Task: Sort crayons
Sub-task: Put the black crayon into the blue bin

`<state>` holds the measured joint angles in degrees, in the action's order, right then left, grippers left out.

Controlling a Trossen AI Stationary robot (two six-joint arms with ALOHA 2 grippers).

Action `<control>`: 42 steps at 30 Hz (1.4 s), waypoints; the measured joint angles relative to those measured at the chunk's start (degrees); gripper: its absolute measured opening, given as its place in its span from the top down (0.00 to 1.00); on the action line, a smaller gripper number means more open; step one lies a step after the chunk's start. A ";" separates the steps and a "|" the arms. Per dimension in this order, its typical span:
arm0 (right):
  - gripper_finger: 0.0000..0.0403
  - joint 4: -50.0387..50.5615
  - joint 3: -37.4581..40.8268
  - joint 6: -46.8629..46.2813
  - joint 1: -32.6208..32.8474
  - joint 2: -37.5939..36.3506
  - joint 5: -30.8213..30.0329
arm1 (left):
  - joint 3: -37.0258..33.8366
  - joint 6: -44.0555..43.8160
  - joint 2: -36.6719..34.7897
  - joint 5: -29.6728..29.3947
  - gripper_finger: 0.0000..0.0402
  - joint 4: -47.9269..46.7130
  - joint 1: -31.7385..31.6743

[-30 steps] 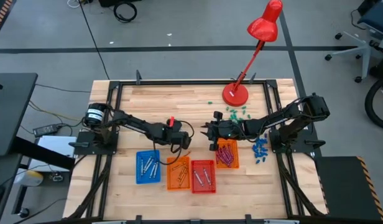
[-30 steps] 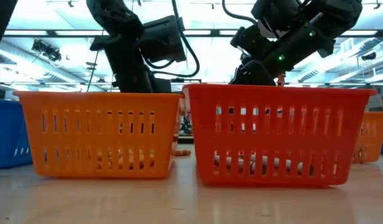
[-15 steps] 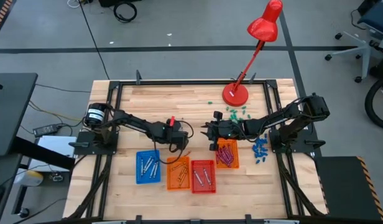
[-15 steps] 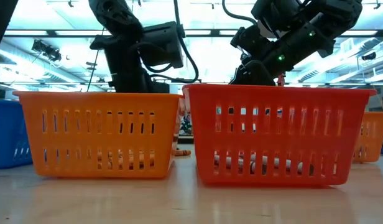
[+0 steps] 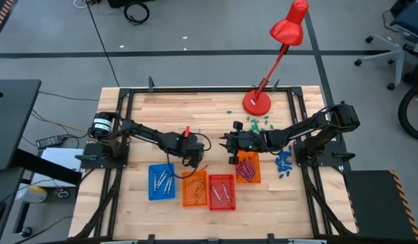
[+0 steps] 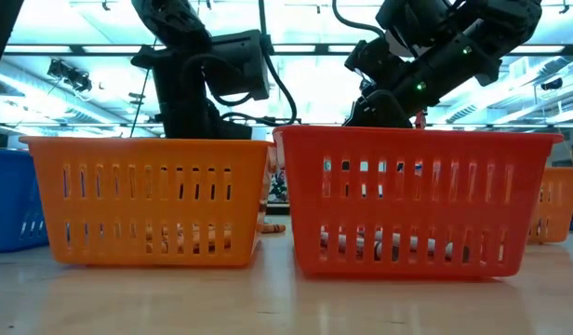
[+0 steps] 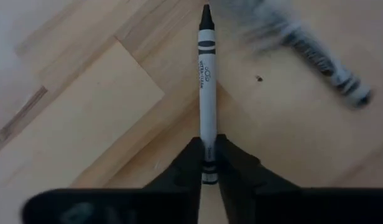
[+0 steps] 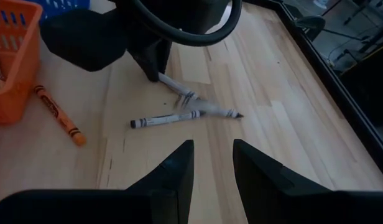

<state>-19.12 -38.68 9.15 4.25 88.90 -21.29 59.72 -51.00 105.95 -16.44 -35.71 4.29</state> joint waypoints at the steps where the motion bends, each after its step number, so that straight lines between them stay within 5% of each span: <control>1: 0.71 0.02 0.00 0.00 0.00 0.00 0.02 | 0.00 0.01 0.00 0.04 0.90 -0.06 0.00; 4: 0.71 0.45 0.00 0.00 0.00 0.00 0.06 | 0.00 -0.06 0.00 0.04 0.96 -0.23 0.00; 13: 0.71 1.26 0.00 -0.02 0.00 0.00 0.40 | -0.44 -2.00 -2.52 0.47 0.92 -2.81 0.07; 26: 0.71 1.55 0.00 0.02 0.00 0.00 0.43 | -0.48 -7.27 -18.81 1.04 0.92 -7.18 4.09; 34: 0.71 1.82 0.33 -0.01 -0.05 -0.02 0.49 | -0.37 -27.22 -26.93 7.62 0.92 -16.78 14.69; 42: 0.71 1.69 0.33 -0.38 -0.11 -0.02 1.92 | -0.29 -53.55 -26.43 14.71 0.92 -17.79 29.68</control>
<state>-17.44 -38.35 8.76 4.14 88.88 -19.38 59.43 -104.55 79.52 -1.74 -53.50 33.97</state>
